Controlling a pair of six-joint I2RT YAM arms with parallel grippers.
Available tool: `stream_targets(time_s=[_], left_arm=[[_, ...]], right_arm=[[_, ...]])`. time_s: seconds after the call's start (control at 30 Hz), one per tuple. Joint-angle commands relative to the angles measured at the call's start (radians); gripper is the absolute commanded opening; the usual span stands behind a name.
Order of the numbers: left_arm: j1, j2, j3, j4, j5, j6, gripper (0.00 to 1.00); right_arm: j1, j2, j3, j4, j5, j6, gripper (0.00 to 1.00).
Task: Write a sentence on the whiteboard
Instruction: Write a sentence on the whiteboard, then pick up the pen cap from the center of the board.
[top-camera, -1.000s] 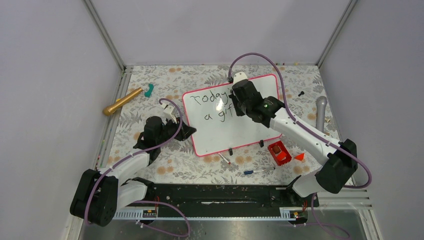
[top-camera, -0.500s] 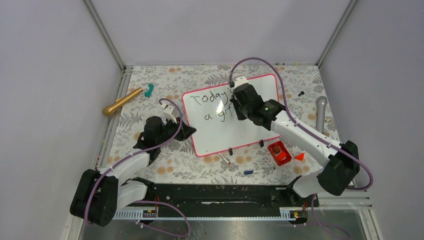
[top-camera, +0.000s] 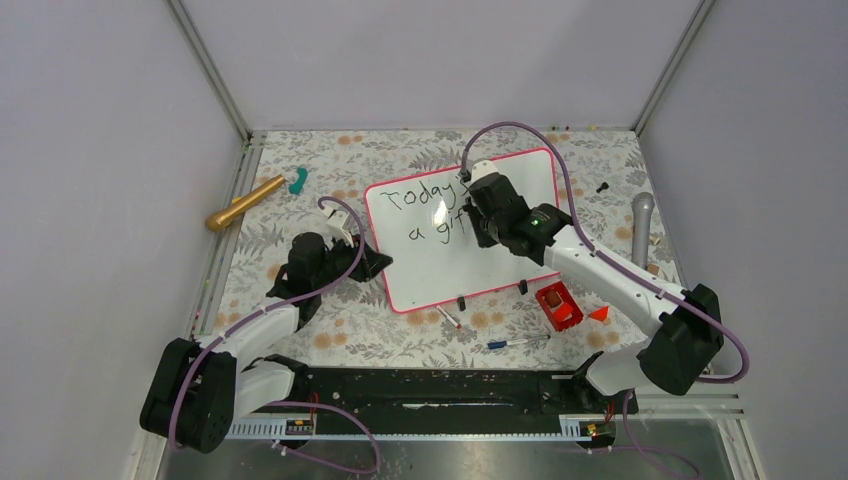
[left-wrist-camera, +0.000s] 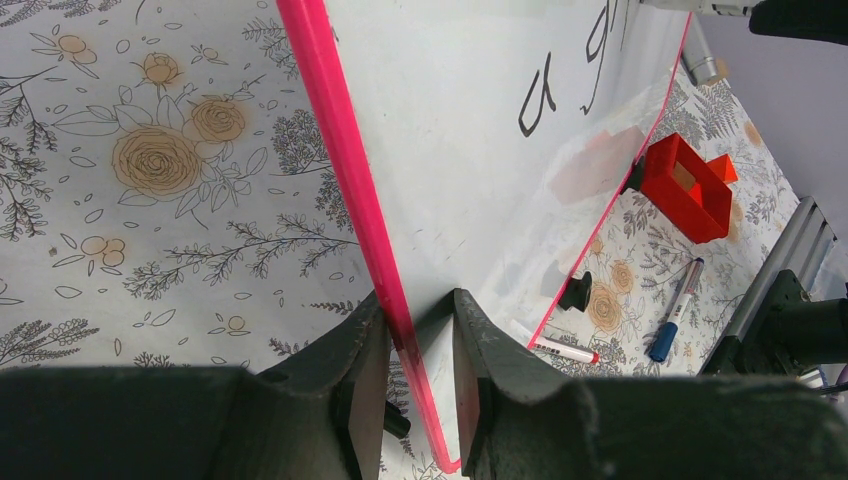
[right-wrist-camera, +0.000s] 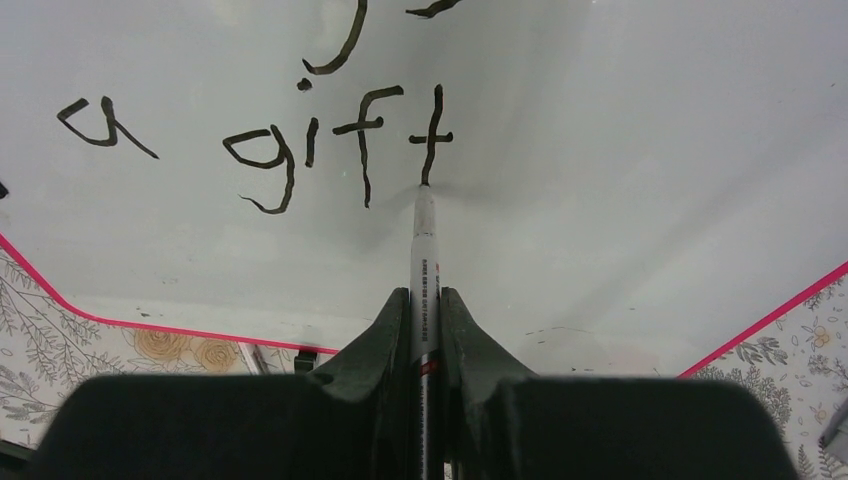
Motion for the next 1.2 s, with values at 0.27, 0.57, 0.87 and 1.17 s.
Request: stream_targets(time_s=[0.27, 0.57, 0.87, 1.17], left_arm=[[0.0, -0.011, 0.008, 0.023, -0.055, 0.058, 0.13], [0.001, -0.012, 0.01, 0.023, -0.055, 0.058, 0.13], [0.001, -0.025, 0.006, 0.017, -0.071, 0.064, 0.23], [0.001, -0.123, -0.039, 0.016, -0.127, 0.075, 0.48]], right_arm=[[-0.011, -0.02, 0.015, -0.042, 0.088, -0.001, 0.0], [-0.012, -0.03, 0.05, -0.041, 0.101, -0.003, 0.0], [-0.013, -0.189, -0.046, 0.032, 0.041, 0.015, 0.0], [-0.012, -0.38, -0.227, 0.172, 0.019, 0.048, 0.0]])
